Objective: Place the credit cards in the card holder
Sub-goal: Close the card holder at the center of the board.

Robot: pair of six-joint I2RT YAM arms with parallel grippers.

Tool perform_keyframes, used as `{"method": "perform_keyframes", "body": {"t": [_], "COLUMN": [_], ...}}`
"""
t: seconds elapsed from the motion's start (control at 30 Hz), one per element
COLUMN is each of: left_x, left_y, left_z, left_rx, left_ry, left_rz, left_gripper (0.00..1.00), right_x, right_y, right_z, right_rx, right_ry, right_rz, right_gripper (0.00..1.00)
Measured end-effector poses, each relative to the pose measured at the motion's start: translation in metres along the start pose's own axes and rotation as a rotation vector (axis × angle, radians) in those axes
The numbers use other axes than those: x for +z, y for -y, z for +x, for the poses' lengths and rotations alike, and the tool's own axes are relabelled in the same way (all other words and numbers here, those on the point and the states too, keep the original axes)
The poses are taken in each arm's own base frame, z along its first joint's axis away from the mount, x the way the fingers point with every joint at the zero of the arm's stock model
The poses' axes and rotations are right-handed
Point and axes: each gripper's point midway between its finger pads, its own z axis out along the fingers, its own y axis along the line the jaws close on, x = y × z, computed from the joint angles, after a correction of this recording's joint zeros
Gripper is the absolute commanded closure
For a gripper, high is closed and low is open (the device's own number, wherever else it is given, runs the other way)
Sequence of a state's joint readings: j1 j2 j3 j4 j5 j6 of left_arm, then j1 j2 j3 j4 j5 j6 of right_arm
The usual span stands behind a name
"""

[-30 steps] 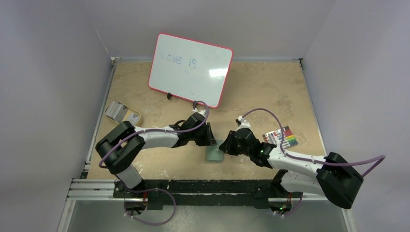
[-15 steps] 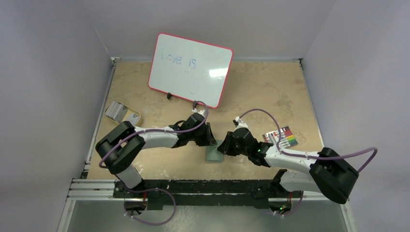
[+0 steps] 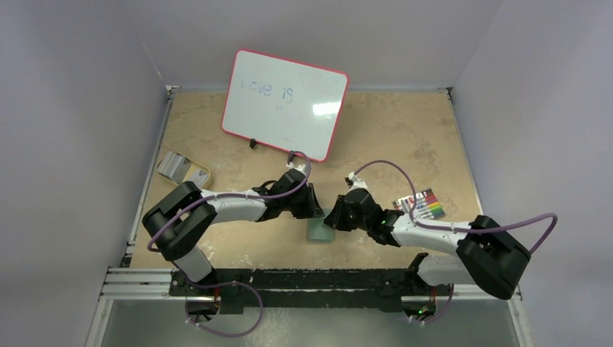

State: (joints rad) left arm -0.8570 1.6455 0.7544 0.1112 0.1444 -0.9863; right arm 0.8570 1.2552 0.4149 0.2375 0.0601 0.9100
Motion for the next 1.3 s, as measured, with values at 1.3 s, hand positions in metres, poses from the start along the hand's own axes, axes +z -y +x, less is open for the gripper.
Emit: {"method": "perform_keyframes", "body": {"t": [1.3], "left_x": [-0.003], "left_y": [-0.008], "left_z": [-0.008], "left_rx": [-0.029], "left_ry": [0.055], "left_rz": [-0.022], "left_gripper": [0.82], "right_x": [0.021], "right_y": [-0.025], "right_z": [0.022], "right_rx": [-0.186], "right_ry": [-0.016], "right_rz": [0.14], "right_gripper": [1.0]}}
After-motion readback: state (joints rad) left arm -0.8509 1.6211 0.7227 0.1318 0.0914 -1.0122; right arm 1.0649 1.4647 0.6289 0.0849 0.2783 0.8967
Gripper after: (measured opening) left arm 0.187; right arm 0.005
